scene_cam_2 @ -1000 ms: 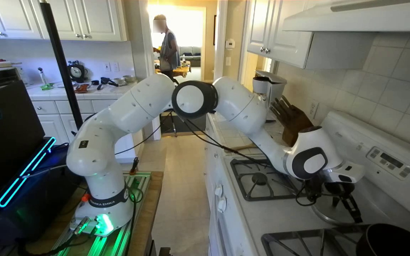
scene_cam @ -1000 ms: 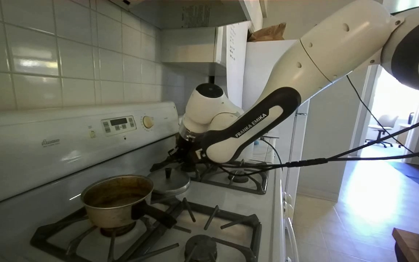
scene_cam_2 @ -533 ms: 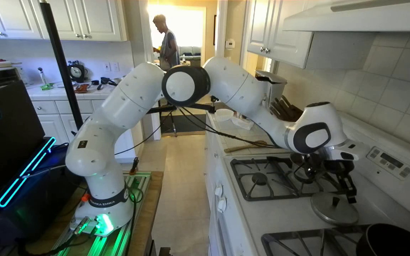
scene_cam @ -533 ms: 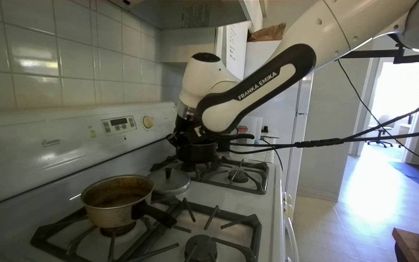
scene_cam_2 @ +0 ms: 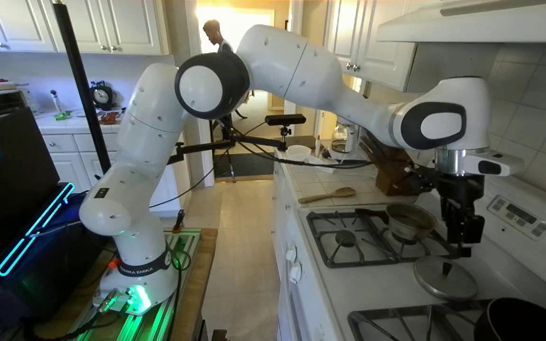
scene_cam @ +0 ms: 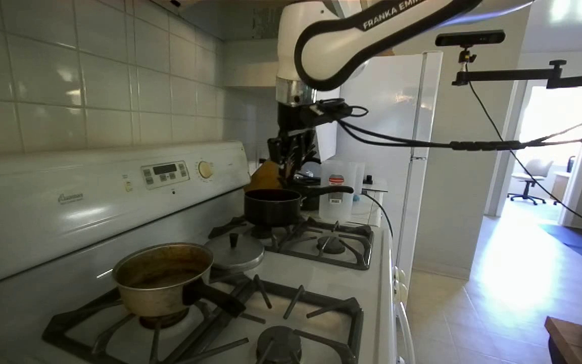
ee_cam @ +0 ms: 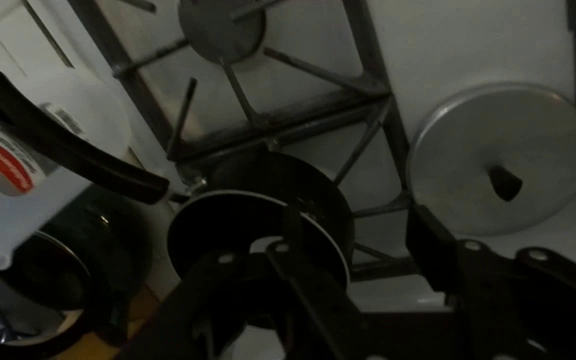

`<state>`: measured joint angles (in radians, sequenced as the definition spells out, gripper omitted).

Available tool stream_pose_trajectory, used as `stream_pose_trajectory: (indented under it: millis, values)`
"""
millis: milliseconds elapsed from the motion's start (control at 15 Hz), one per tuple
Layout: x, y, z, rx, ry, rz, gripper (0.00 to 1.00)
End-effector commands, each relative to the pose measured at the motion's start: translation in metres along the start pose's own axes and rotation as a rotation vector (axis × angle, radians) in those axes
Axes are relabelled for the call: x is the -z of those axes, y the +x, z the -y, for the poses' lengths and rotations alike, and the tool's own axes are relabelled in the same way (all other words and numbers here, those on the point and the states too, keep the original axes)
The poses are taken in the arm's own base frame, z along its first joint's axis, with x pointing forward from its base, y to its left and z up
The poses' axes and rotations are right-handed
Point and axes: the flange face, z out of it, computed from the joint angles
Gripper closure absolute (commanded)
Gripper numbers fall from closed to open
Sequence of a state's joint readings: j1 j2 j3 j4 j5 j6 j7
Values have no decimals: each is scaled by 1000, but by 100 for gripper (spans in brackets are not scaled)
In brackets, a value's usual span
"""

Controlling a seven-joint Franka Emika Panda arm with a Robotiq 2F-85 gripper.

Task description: Turn the pot to the right

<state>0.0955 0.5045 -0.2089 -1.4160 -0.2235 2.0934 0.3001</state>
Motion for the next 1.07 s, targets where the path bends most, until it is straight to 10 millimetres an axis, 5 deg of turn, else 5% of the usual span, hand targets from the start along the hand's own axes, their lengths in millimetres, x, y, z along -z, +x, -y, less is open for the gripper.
stream_pose_trajectory:
  millis: [0, 133, 800, 1000]
  values:
    - [26, -23, -32, 33, 18, 193, 10]
    - [30, -35, -49, 48, 23, 278, 0]
    - [18, -78, -156, 346, 350, 345, 0]
    - [35, -100, -187, 441, 457, 328, 0]
